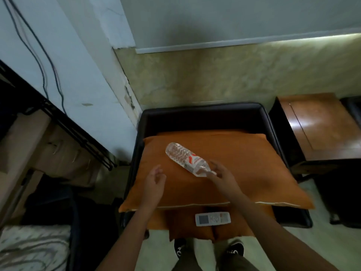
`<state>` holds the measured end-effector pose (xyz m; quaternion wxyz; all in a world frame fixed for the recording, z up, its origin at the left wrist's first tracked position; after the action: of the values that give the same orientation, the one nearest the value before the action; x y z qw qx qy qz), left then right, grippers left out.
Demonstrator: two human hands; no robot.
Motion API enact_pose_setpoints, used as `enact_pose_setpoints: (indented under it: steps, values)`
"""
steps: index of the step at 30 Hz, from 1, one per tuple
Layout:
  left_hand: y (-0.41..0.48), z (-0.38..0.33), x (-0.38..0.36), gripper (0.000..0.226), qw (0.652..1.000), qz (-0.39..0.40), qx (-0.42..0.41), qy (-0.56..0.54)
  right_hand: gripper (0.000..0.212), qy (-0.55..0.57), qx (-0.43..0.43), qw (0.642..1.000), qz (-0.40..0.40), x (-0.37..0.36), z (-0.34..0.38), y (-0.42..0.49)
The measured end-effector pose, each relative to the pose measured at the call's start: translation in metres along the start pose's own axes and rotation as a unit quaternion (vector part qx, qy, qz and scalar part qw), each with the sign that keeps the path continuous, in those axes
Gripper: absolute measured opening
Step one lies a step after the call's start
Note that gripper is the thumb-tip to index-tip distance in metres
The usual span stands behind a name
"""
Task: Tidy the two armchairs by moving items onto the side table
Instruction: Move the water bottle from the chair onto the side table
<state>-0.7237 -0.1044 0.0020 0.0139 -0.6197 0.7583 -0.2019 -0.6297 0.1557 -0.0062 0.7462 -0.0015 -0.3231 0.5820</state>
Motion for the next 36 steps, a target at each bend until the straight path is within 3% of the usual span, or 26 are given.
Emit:
enact_pose_setpoints:
  steps: [2, 4, 7, 11, 14, 19, 24, 29, 36]
  values:
    - [0.015, 0.001, 0.006, 0.048, 0.998, 0.013, -0.014, 0.064, 0.043, 0.028, -0.011, 1.0, -0.004, -0.008, 0.002, 0.005]
    - [0.027, 0.007, 0.009, 0.055, 0.986, 0.037, -0.037, 0.157, 0.049, 0.069, -0.034, 0.997, -0.003, -0.018, -0.001, 0.009]
    - [0.037, 0.02, 0.006, 0.063, 0.947, 0.075, -0.064, 0.305, 0.05, 0.138, -0.048, 0.989, -0.023, -0.028, -0.005, 0.011]
    - [0.039, 0.037, 0.0, 0.069, 0.924, 0.09, -0.088, 0.362, 0.054, 0.2, -0.05, 0.978, -0.041, -0.036, -0.008, 0.012]
    - [0.04, 0.044, -0.004, 0.073, 0.916, 0.093, -0.105, 0.375, 0.061, 0.191, -0.055, 0.979, -0.052, -0.039, -0.012, 0.012]
    - [0.043, 0.046, -0.008, 0.073, 0.914, 0.089, -0.098, 0.384, 0.057, 0.068, -0.021, 0.996, -0.06, -0.037, -0.011, 0.019]
    - [0.043, 0.041, -0.009, 0.072, 0.919, 0.095, -0.088, 0.374, 0.068, 0.065, -0.016, 0.997, -0.046, -0.028, -0.009, 0.021]
    - [0.042, 0.028, -0.018, 0.068, 0.933, 0.086, -0.075, 0.341, 0.053, 0.088, 0.007, 0.994, -0.068, -0.014, 0.0, 0.018]
    - [0.042, -0.005, -0.045, 0.055, 0.974, 0.088, -0.092, 0.189, 0.023, 0.07, 0.059, 0.989, -0.115, 0.044, 0.015, 0.007]
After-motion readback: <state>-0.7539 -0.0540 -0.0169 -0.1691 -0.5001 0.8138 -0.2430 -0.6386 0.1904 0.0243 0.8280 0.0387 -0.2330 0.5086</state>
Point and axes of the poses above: each hand's wrist, its own y-axis towards the middle knuckle, its own x-axis out of the back of the hand, z = x × y, the point moved 6 cm from there along y, towards the middle knuckle, and after that the axes turned 15 degrees about -y, right-handed, at the moved point
